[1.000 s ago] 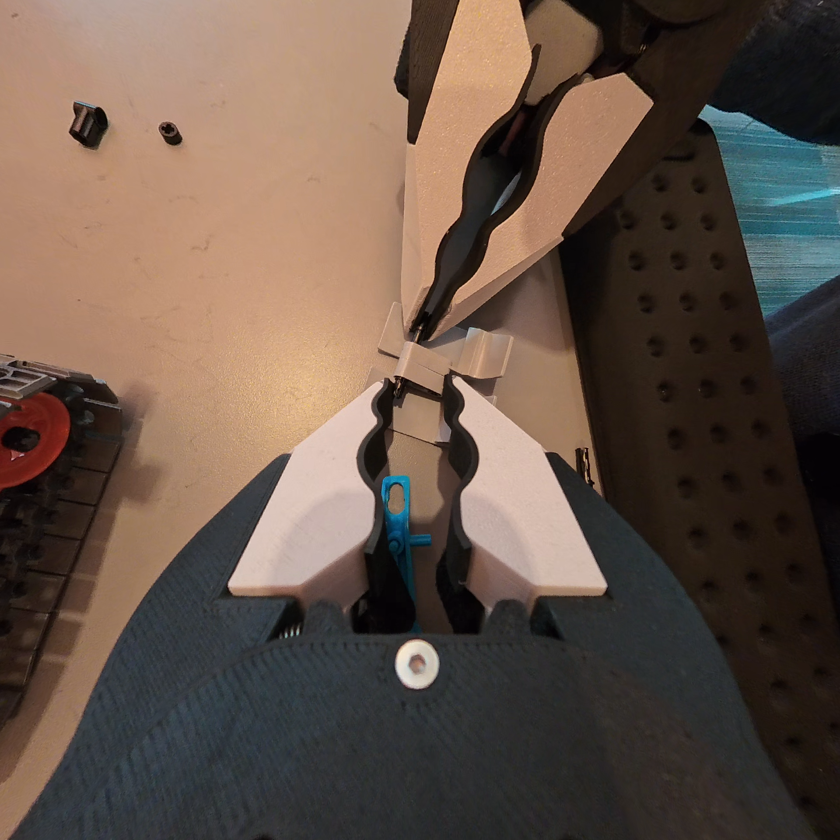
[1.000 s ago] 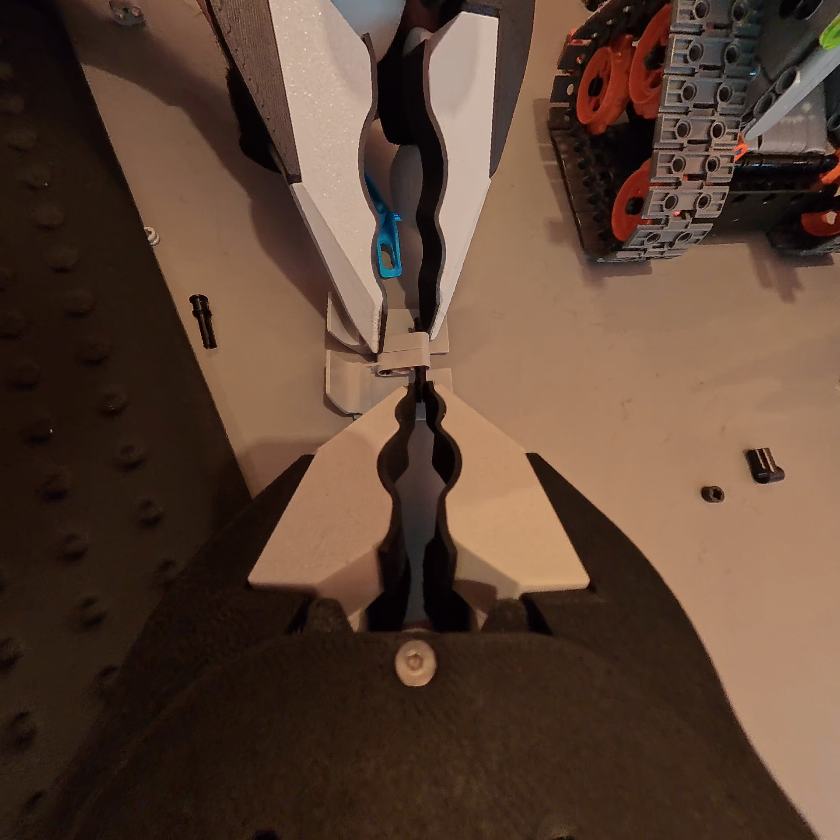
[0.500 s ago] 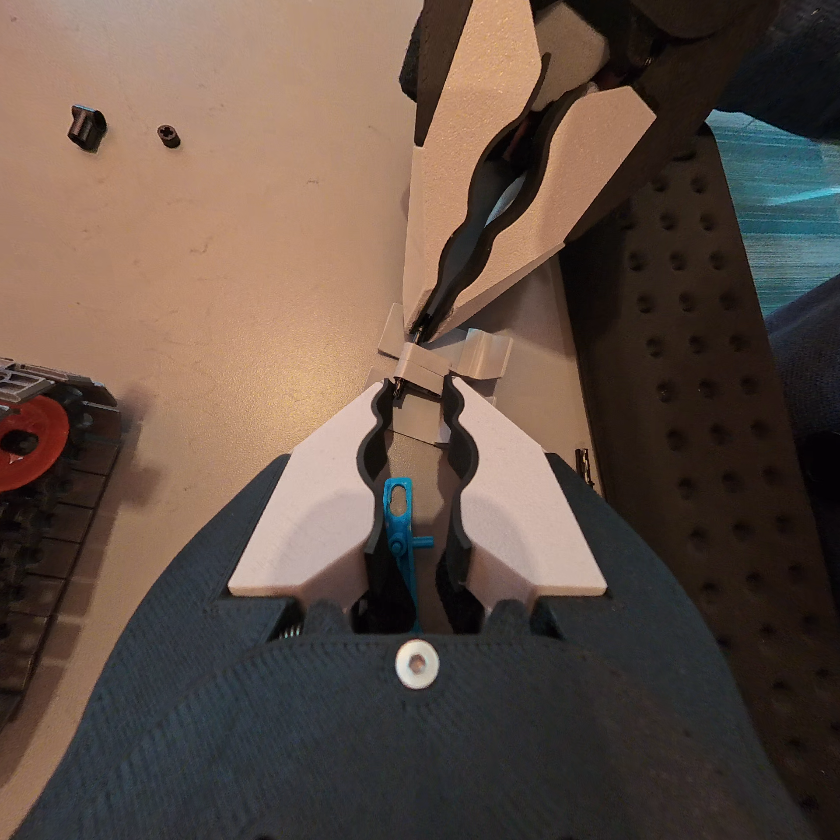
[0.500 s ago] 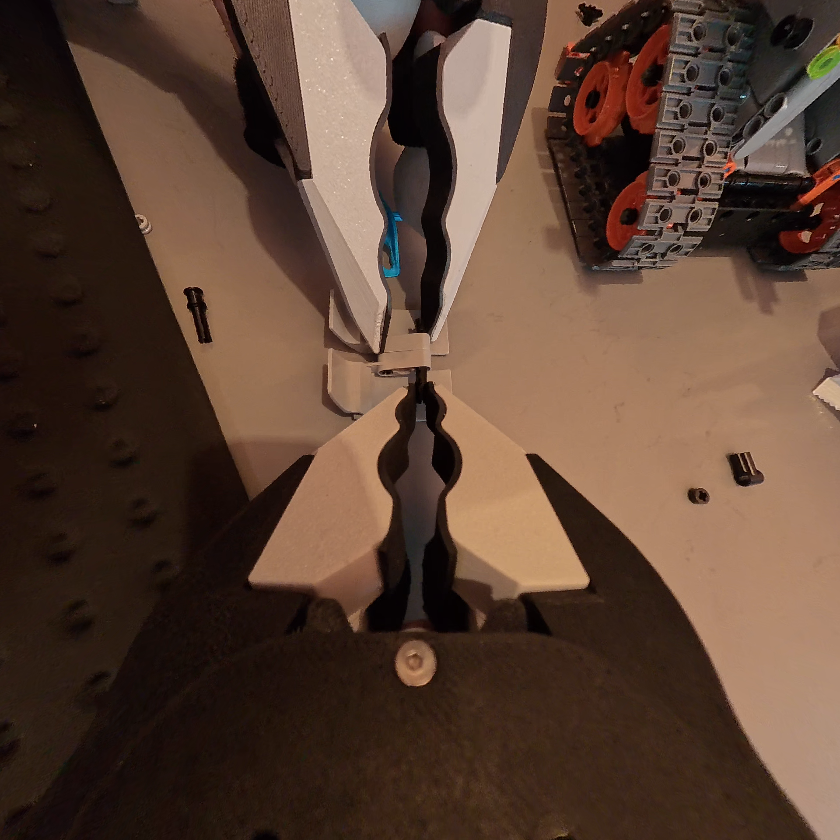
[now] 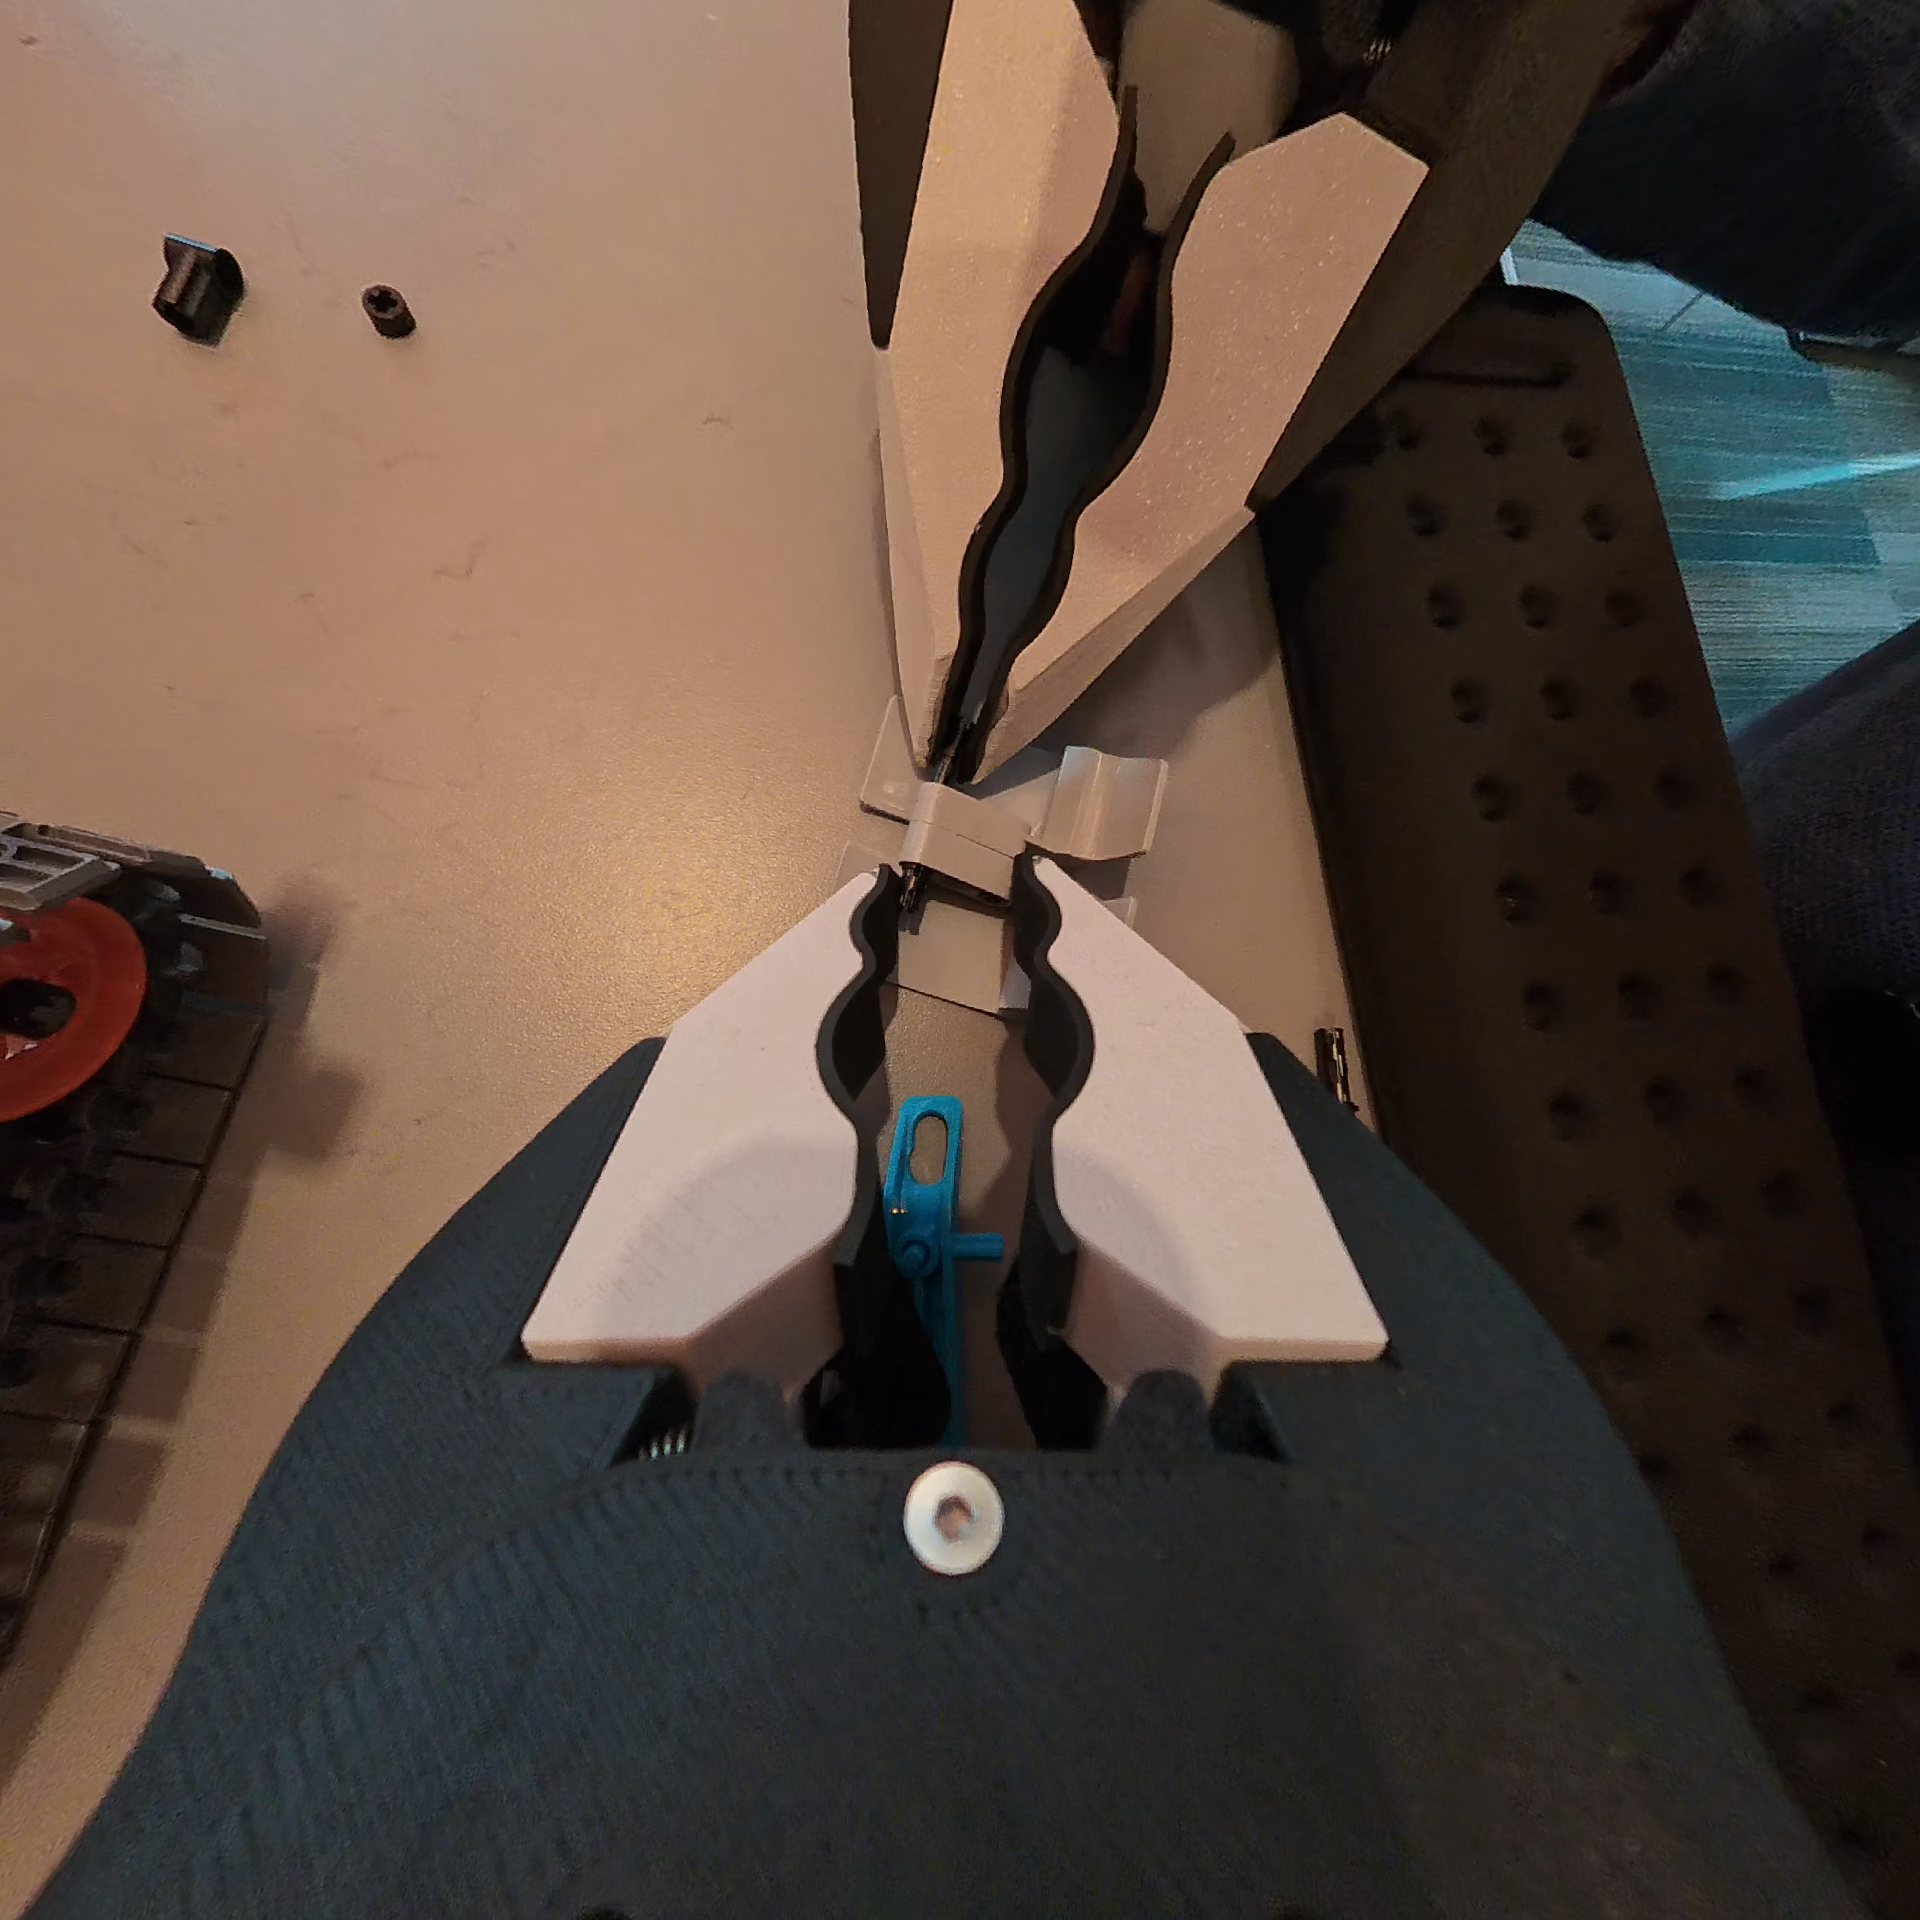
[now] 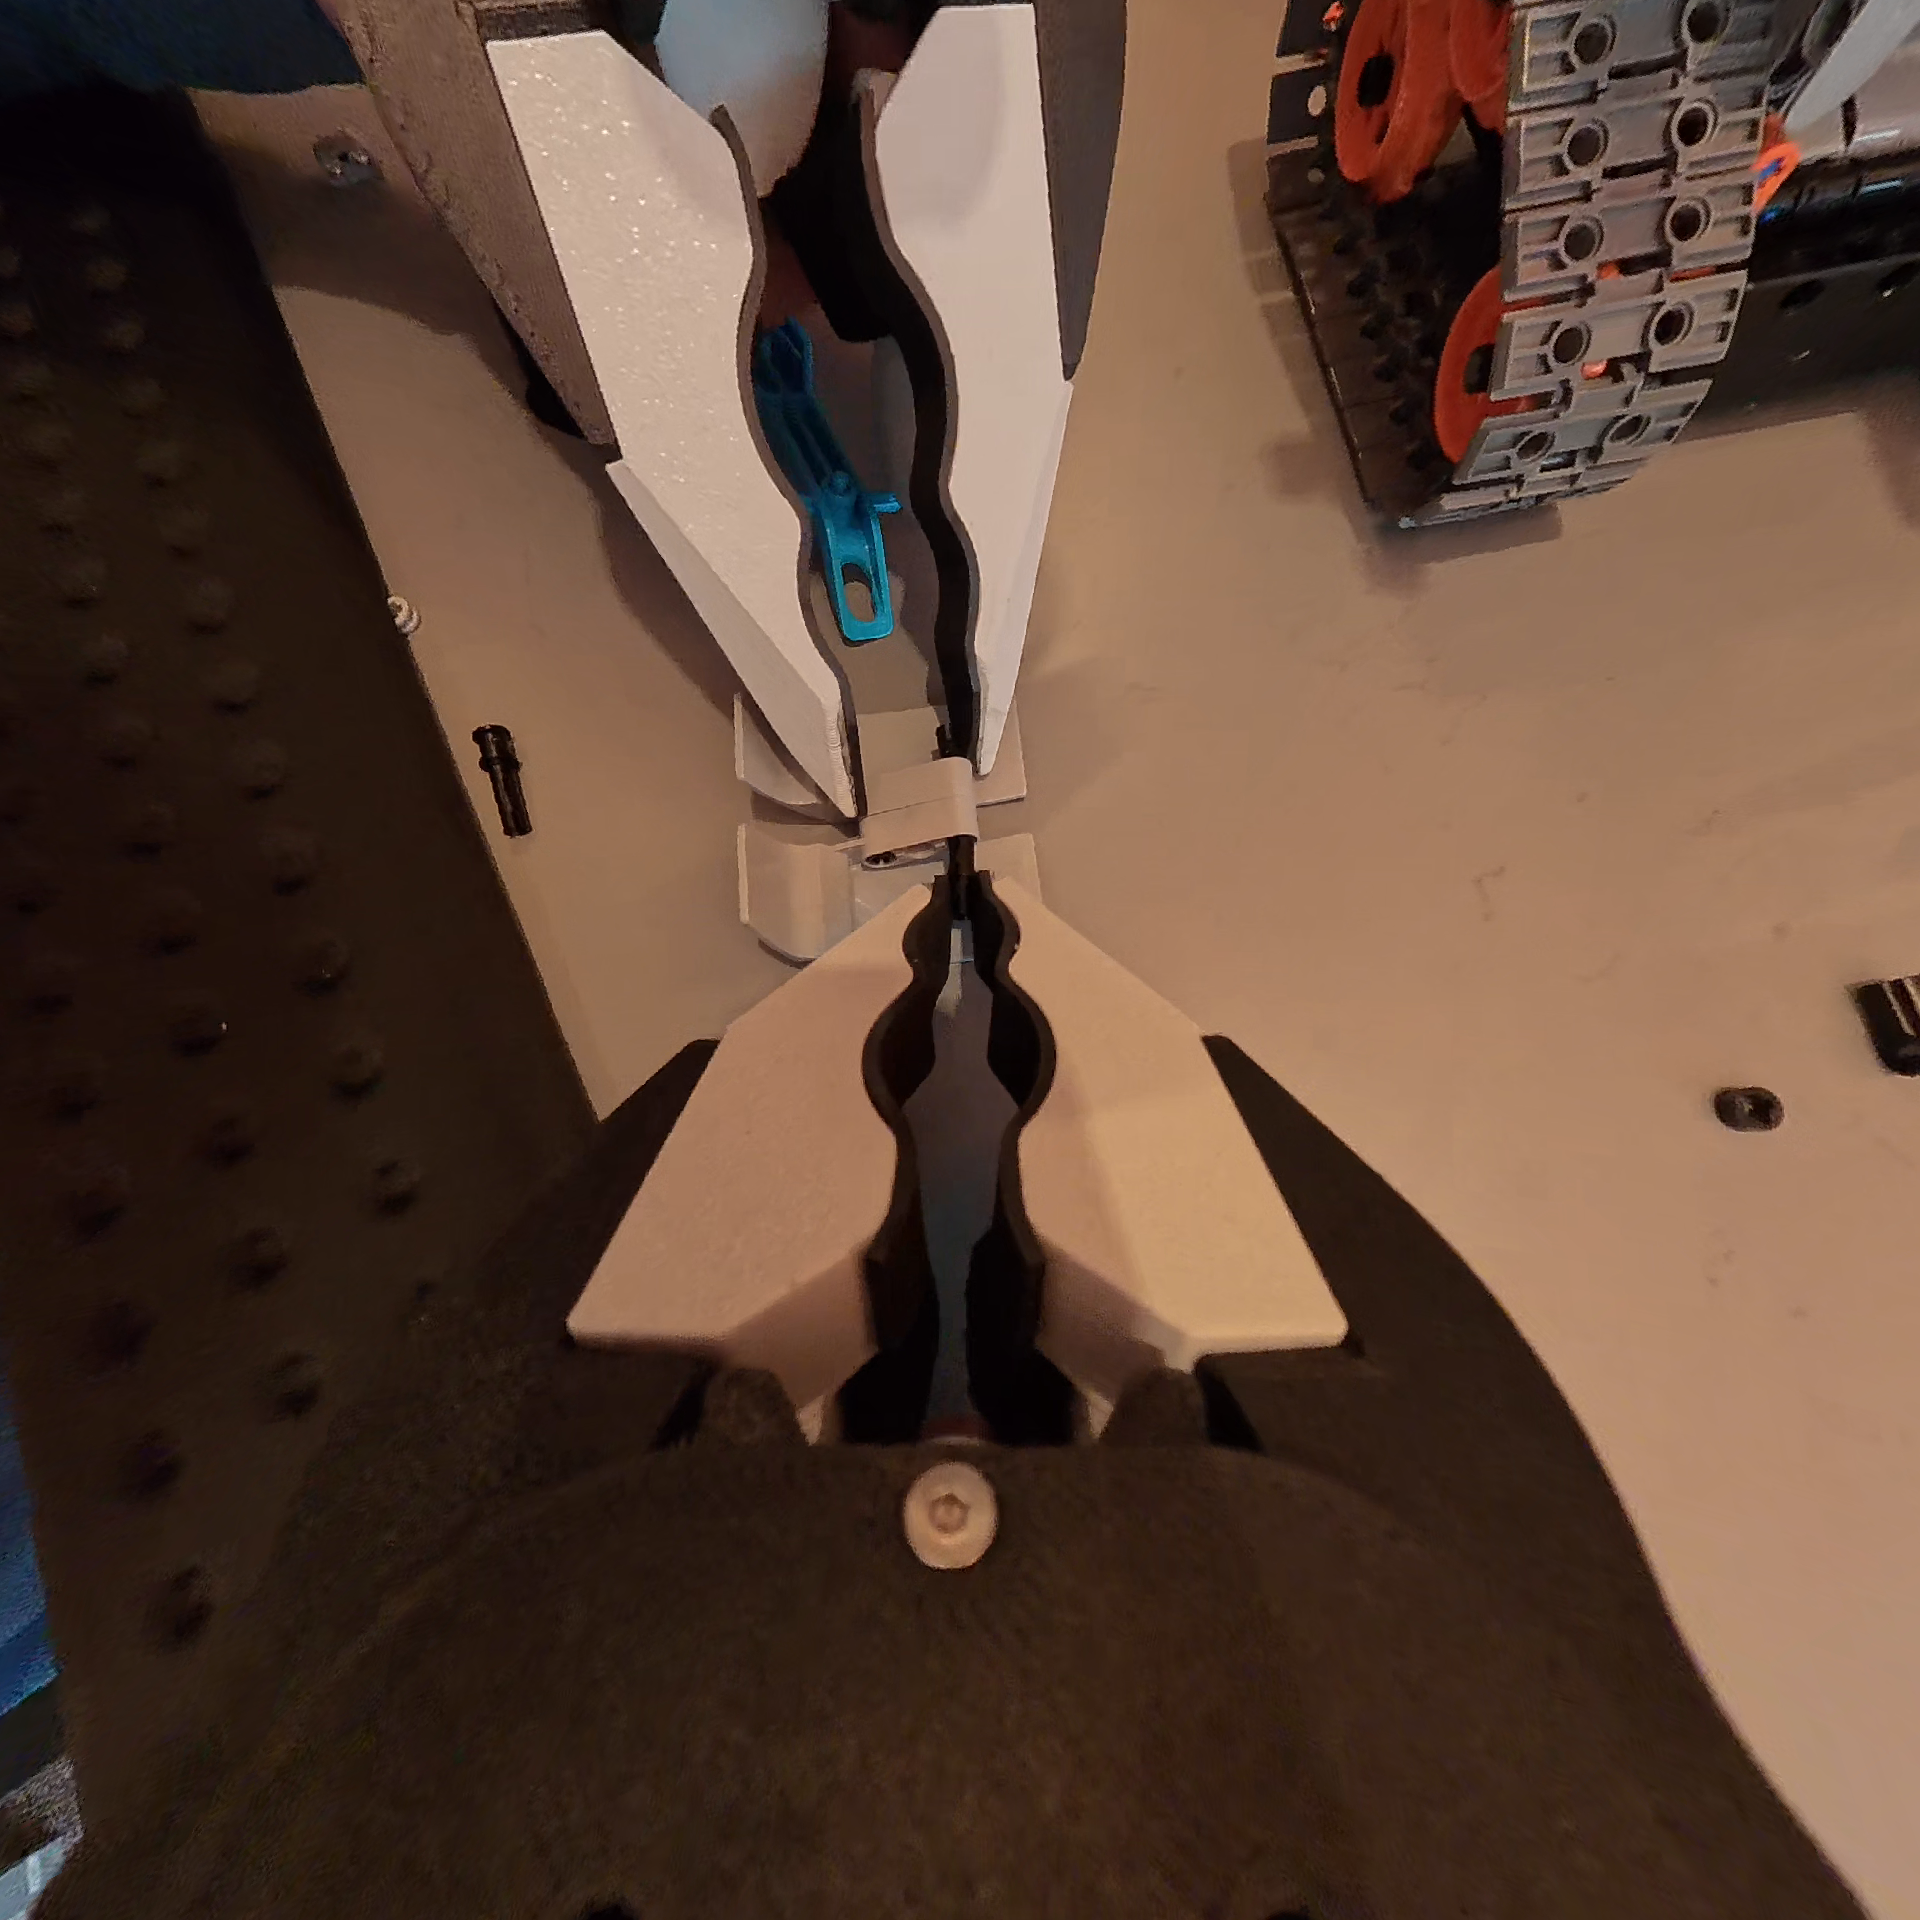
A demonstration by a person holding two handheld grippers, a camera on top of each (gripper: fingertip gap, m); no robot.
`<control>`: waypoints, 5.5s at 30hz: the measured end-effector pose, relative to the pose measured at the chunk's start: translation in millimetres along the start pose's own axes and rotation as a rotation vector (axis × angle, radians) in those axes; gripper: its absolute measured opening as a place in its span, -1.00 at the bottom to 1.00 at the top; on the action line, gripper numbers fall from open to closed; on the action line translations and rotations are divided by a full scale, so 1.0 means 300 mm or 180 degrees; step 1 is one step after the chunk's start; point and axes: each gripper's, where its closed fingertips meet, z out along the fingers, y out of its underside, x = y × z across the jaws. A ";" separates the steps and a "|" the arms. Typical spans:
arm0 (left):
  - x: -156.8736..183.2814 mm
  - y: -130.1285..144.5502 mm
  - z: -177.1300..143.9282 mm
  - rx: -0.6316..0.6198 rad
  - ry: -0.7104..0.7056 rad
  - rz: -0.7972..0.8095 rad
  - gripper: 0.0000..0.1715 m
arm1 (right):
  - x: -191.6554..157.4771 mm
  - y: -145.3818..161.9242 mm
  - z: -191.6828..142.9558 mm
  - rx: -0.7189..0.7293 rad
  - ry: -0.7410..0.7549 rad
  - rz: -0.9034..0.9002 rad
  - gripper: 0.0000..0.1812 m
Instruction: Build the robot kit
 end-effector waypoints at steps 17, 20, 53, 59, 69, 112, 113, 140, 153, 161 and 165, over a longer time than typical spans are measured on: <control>0.005 -0.004 0.005 0.0004 0.0045 0.0078 -0.77 | -0.001 -0.007 0.013 -0.0275 -0.0036 -0.0691 -0.99; 0.006 -0.005 0.007 0.0016 0.0050 0.0047 -0.76 | -0.003 0.001 0.006 -0.0244 -0.0152 -0.0561 -0.97; 0.229 0.307 -1.020 0.0923 -0.2650 -0.0591 -0.51 | -0.103 -0.454 -0.095 0.0805 0.0365 -0.1079 -0.68; 0.302 0.537 -1.060 0.1204 -0.2797 -0.0732 -0.48 | -0.324 -0.612 0.169 0.0716 0.0149 -0.1086 -0.62; 0.411 0.736 -1.148 0.1738 -0.2931 -0.0708 -0.41 | -0.532 -0.802 0.569 0.0365 -0.0254 -0.0900 -0.57; -0.067 1.838 -2.750 0.1528 -0.5223 -0.3112 -0.31 | -0.762 -0.943 0.873 0.1072 -0.0524 -0.1030 -0.44; -0.110 1.996 -2.706 0.1484 -0.4903 -0.3452 -0.26 | -0.754 -0.945 0.875 0.1079 -0.0509 -0.1013 -0.47; -0.085 3.635 -1.685 -0.0678 -0.2980 -0.5065 0.47 | -0.544 -0.877 0.977 0.0335 0.0326 -0.0618 -0.62; -0.133 3.588 -1.709 -0.0464 -0.3248 -0.4584 -0.70 | -0.544 -0.864 0.985 0.0255 0.0343 -0.0657 -0.65; -0.166 3.469 -1.902 -0.0081 -0.3613 -0.4320 -1.00 | -0.552 -0.872 0.983 0.0313 0.0325 -0.0738 -0.67; -0.224 3.244 -2.164 0.0249 -0.4172 -0.3732 -1.00 | -0.564 -0.912 0.945 0.0620 0.0336 -0.0794 -0.65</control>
